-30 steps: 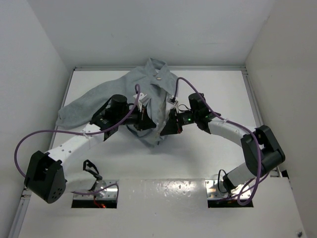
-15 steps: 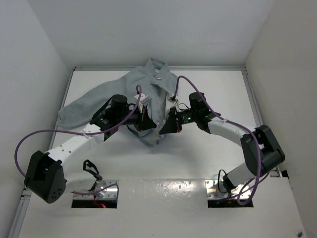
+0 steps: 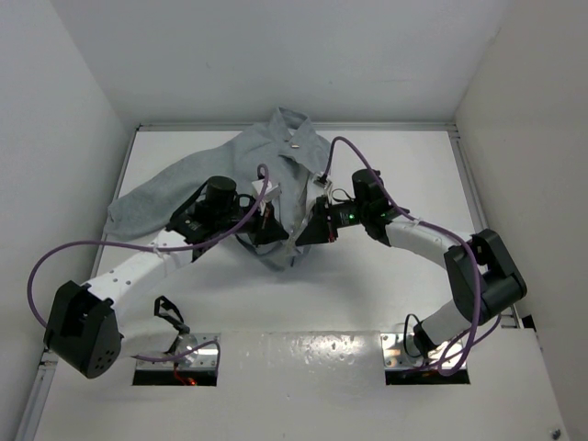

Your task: Zip up the jacket

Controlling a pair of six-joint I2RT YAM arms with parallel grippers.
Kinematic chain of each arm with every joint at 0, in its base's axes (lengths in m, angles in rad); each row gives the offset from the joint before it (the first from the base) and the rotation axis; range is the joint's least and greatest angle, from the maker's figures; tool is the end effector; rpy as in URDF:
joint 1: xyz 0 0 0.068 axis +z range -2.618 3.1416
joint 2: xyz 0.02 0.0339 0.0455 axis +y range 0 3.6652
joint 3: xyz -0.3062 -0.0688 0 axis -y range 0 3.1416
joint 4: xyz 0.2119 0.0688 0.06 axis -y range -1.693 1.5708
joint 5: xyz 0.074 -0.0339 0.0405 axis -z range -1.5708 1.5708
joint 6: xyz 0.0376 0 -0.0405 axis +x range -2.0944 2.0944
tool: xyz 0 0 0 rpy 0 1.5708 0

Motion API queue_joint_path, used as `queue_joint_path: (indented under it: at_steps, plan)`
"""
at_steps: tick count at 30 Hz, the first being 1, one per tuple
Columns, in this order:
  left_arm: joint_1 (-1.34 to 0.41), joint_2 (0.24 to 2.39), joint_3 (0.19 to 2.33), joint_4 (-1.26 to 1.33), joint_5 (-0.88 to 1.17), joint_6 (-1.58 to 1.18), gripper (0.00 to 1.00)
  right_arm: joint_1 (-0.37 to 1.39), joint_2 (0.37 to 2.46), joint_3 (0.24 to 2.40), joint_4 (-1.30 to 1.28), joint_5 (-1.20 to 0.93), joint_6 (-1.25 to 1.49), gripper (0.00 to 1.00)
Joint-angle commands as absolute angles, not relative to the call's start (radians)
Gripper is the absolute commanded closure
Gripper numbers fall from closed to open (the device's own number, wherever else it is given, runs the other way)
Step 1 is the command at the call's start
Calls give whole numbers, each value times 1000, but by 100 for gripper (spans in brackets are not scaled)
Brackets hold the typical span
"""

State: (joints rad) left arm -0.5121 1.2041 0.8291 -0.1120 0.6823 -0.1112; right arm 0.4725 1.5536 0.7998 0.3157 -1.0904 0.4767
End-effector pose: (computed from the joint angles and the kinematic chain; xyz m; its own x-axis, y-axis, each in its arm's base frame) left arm 0.1806 -0.1287 0.3293 -0.5015 0.1831 -0.8455 0.8155 0.4264 -0.3913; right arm 0.2458 0.1631 0.2796 -0.7602 -0.1504 -0.6320 -0.6489 0.1295 0.7498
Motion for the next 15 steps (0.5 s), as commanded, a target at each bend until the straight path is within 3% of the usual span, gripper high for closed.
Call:
queue_joint_path:
  at_steps: [1, 15]
  plan:
    - [-531, 1160, 859, -167, 735, -25, 100, 454, 1549, 839, 416, -1114, 489, 100]
    - [-531, 1170, 851, -233, 762, 61, 100, 431, 1563, 845, 497, -1108, 549, 100]
